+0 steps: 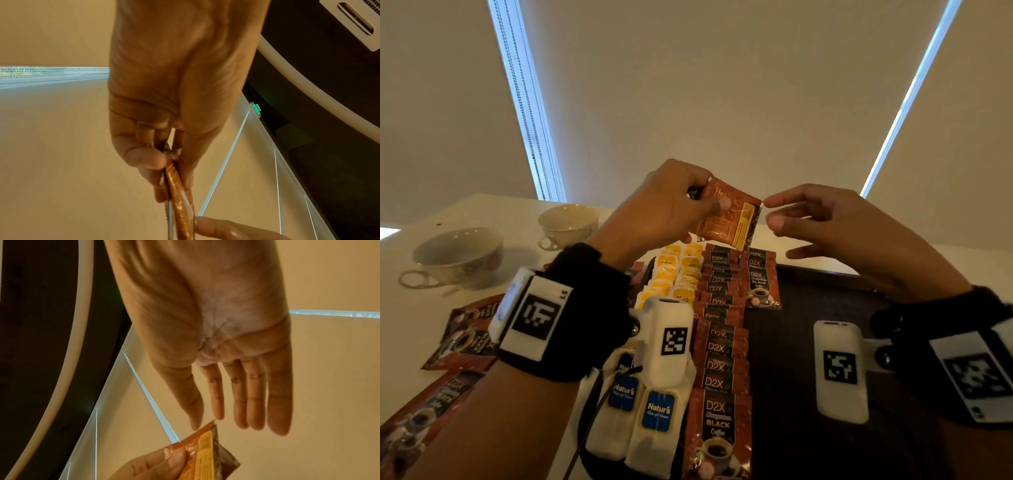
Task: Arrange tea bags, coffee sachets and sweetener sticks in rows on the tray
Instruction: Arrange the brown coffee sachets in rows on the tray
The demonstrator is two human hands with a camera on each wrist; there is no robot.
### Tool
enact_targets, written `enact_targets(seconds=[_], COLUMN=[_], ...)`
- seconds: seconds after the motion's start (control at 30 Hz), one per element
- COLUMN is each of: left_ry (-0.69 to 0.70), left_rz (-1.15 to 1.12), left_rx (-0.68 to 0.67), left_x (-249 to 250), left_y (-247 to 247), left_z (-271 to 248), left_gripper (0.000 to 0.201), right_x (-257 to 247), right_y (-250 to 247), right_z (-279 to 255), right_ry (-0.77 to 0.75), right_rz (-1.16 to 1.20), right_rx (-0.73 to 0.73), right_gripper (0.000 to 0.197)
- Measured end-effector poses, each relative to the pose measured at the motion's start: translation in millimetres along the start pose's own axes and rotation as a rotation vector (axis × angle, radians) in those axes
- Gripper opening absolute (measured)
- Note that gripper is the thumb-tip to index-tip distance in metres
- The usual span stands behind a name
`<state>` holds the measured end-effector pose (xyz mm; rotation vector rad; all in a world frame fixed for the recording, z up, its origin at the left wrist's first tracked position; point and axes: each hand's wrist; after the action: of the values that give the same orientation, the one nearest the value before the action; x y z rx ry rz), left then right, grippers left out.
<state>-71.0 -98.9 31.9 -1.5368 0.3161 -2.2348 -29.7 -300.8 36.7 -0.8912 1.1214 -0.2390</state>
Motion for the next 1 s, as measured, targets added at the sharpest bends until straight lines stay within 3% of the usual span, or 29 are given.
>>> enact_targets(seconds=[0.27,0.37,0.47,0.6,0.8,0.93,1.0], left_ry=[0.006,-0.002,-0.115,-0.192,-0.041,-0.003,0.018], left_rz=[-0.078,-0.031,-0.039,-0.177,-0.200,-0.119,-0.095], left_rx=[-0.094,-0.026,0.063,0.055,0.045,-0.010,-0.034], left_x=[5.5,4.1,5.0,12.6,8.5,6.2,6.6], left_y=[10.3,15.1,15.0,16.0,10.8,5.1,4.5], left_z=[-4.2,-4.3,-4.1,-5.1,-4.9,-4.8,-5.2], left_gripper=[0.019,0.030,0.050,0.061,0.018,0.014,0.014], right_x=[4.1,2.7,-0.6,-6.1,-7.7,-5.4,-2.3], right_y=[6.3,8.0,5.4,12.4,23.9,21.4,18.1], right_z=[-1.1,-0.6,-2.3,-6.1,-5.7,-1.7,0.8], right_ry=[-0.075,-0.159,-0.247,-0.398,-0.448,-0.370,-0.309], right_rz=[0.150,0.110,0.046,-0.173,-0.283,-0.225,-0.177], right_rx=[0.078,0.207,0.405,0.534,0.375,0.484,0.428], right_gripper=[0.017,0.012,0.016,0.011,0.012,0.008,0.020])
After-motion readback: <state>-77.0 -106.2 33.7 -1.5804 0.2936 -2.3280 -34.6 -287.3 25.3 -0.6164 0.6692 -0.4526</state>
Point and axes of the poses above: each hand's wrist, its own z-axis towards the middle knuckle, its own y-axis out of the palm, x = y × z, and after that the axes turned 13 degrees about -z, right-handed
